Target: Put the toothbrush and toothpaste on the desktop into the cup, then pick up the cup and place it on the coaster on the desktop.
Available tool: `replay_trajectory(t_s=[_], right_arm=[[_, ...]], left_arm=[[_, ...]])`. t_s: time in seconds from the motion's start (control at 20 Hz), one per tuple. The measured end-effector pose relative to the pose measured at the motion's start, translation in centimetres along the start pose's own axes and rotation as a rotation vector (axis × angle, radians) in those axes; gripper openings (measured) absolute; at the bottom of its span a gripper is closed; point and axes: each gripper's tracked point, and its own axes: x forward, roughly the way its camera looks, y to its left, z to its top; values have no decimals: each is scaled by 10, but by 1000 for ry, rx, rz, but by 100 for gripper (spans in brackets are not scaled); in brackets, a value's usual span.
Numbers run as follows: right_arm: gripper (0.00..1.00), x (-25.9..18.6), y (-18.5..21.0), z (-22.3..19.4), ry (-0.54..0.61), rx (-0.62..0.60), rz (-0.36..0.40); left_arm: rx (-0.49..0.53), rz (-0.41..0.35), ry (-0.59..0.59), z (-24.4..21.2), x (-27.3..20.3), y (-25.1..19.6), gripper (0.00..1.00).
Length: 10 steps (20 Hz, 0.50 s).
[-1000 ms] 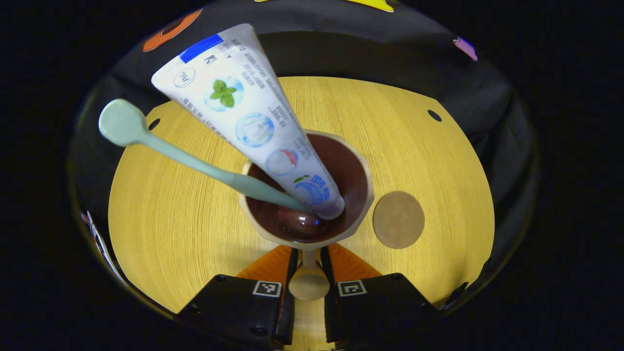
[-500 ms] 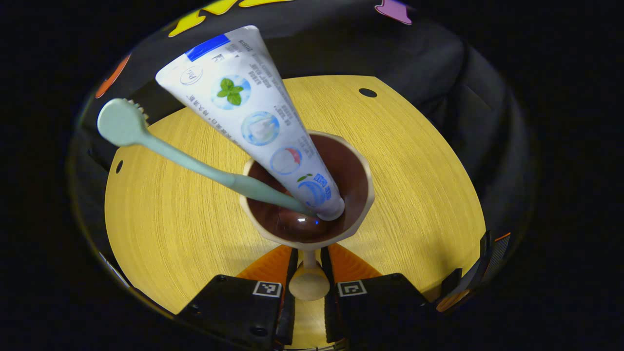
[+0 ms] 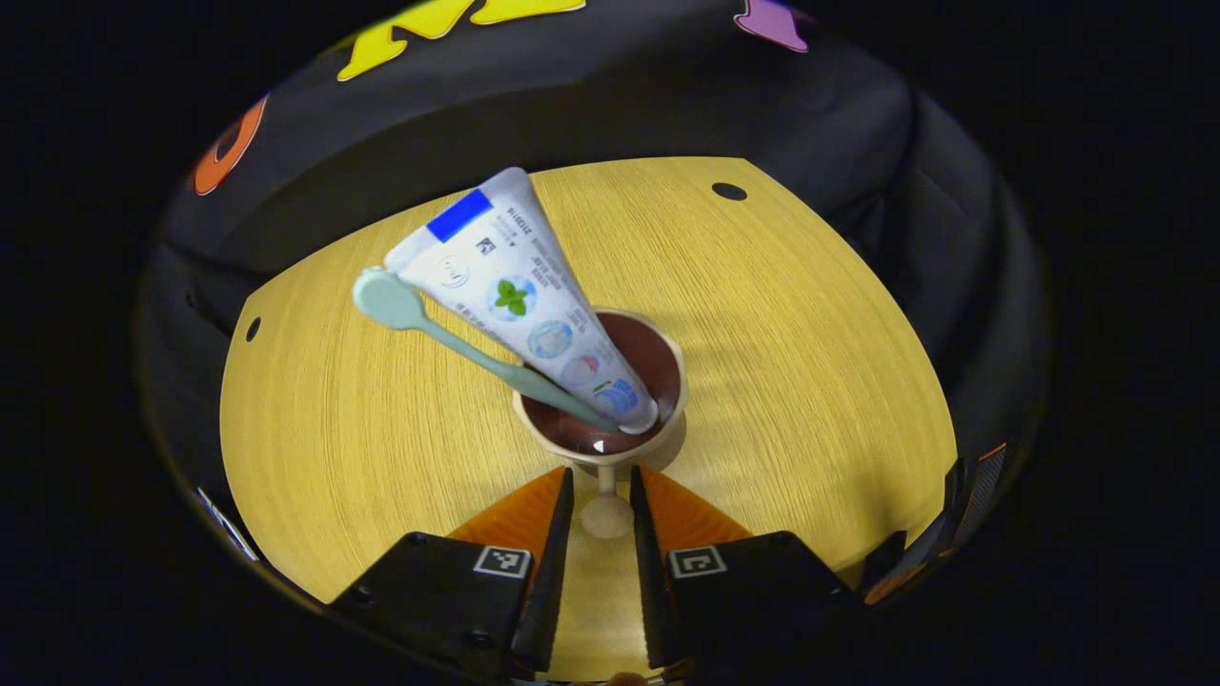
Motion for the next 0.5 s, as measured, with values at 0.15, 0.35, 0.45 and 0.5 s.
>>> replay_trajectory(t_s=[0.15,0.35,0.45,0.5], right_arm=[[95,3,2,-2,12,-14,-14],[95,5,21,-7,40,-45,-23],[92,6,27,-8,45,-74,-48],[95,6,32,-12,51,-92,-50]], left_arm=[[-29,-9,-107,20,-28,9,59],[-136,-86,-269,39,-63,17,100],[-161,-95,-348,48,-79,25,100],[-161,-85,-383,50,-86,31,100]])
